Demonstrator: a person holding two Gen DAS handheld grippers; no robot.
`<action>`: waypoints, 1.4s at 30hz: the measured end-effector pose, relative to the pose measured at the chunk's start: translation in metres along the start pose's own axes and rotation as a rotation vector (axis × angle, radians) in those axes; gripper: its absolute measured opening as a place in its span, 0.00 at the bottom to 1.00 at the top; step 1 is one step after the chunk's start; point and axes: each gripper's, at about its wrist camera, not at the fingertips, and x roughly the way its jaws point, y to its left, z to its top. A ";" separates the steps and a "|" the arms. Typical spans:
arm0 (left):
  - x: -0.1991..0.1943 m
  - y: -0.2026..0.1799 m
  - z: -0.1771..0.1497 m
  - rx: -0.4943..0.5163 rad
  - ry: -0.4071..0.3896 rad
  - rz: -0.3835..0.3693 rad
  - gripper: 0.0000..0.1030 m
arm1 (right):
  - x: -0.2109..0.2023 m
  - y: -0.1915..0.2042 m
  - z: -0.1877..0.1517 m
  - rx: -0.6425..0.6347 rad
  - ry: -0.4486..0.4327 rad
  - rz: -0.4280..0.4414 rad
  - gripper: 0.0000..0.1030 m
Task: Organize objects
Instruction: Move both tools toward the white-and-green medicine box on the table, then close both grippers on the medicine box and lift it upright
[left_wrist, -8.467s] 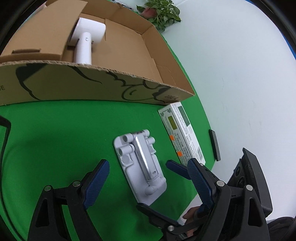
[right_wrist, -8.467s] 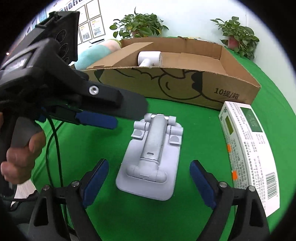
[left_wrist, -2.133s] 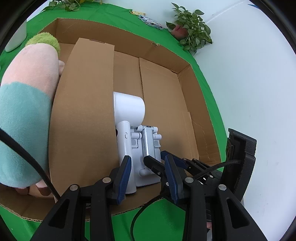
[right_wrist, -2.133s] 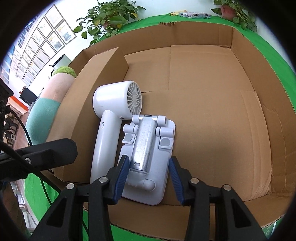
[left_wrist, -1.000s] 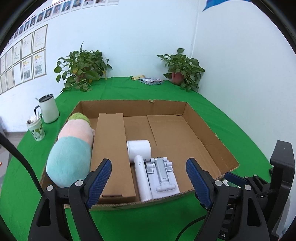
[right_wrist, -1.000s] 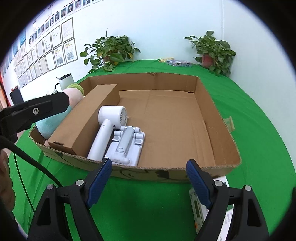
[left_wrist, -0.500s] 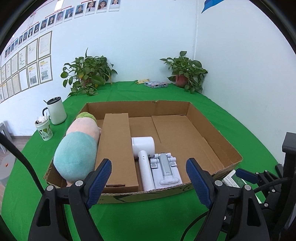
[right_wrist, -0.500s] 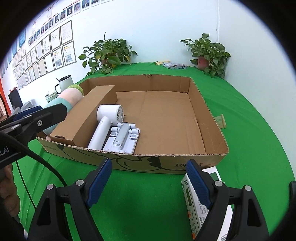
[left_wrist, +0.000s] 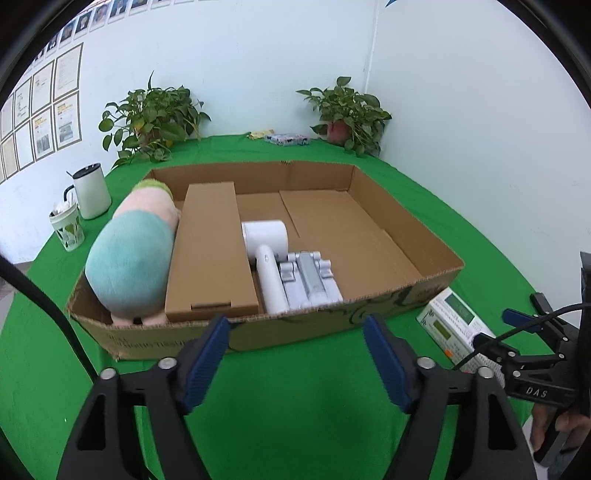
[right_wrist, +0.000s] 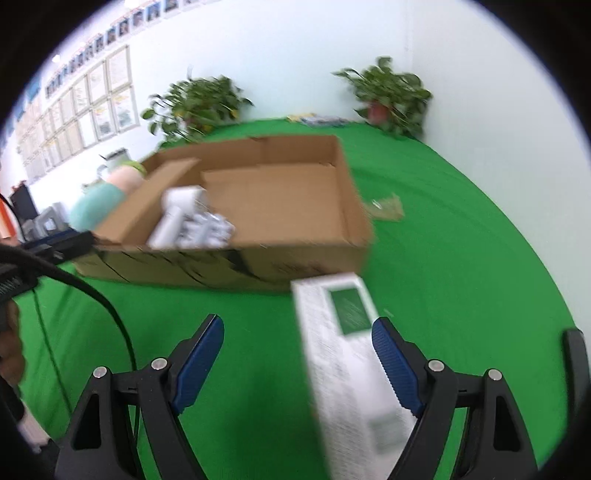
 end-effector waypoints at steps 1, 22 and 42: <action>0.002 0.000 -0.003 0.004 0.008 -0.002 0.76 | 0.002 -0.008 -0.007 -0.004 0.025 -0.013 0.80; 0.038 0.024 -0.005 -0.121 0.195 -0.334 0.76 | 0.009 0.060 -0.044 -0.081 0.171 0.181 0.82; 0.140 -0.043 -0.038 -0.241 0.543 -0.737 0.74 | 0.007 0.065 -0.057 -0.142 0.147 0.075 0.84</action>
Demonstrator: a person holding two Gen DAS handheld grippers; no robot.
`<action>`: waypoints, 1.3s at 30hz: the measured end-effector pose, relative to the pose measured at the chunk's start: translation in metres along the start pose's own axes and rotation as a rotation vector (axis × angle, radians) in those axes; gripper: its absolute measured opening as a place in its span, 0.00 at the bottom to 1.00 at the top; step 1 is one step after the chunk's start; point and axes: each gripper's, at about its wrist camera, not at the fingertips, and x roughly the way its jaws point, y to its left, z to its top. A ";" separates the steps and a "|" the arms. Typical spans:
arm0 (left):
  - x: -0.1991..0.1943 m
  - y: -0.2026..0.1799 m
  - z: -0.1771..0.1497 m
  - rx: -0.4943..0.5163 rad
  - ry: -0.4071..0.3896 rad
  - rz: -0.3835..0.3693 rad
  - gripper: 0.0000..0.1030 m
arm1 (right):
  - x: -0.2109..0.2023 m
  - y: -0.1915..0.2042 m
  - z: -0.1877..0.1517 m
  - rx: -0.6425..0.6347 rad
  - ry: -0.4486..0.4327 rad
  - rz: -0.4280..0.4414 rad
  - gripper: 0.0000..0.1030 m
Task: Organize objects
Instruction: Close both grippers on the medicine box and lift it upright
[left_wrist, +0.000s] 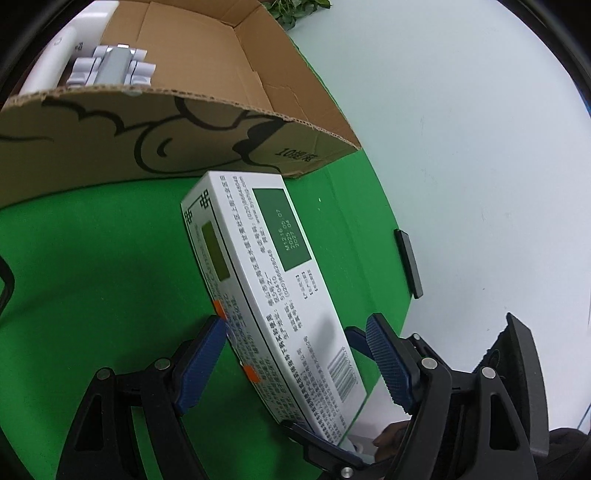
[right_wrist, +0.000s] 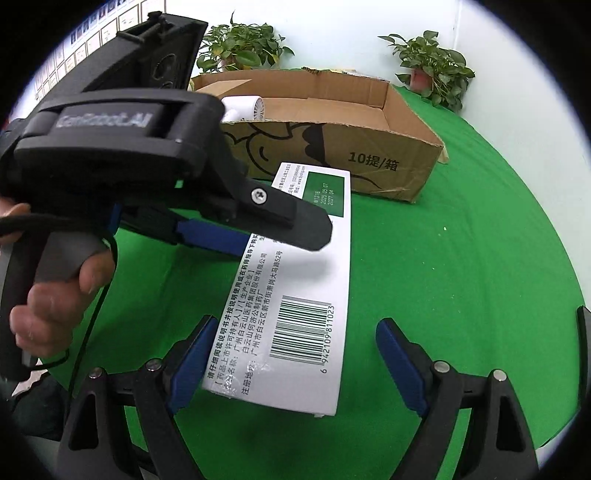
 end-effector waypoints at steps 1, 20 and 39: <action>0.001 0.001 0.000 -0.007 0.002 -0.009 0.74 | 0.000 0.000 -0.001 0.001 0.001 0.001 0.84; 0.017 0.008 0.008 -0.065 0.009 -0.045 0.74 | -0.001 -0.007 -0.011 0.018 0.006 0.006 0.64; 0.000 0.010 0.031 -0.017 -0.052 0.029 0.43 | -0.022 -0.015 -0.016 0.079 -0.059 0.039 0.62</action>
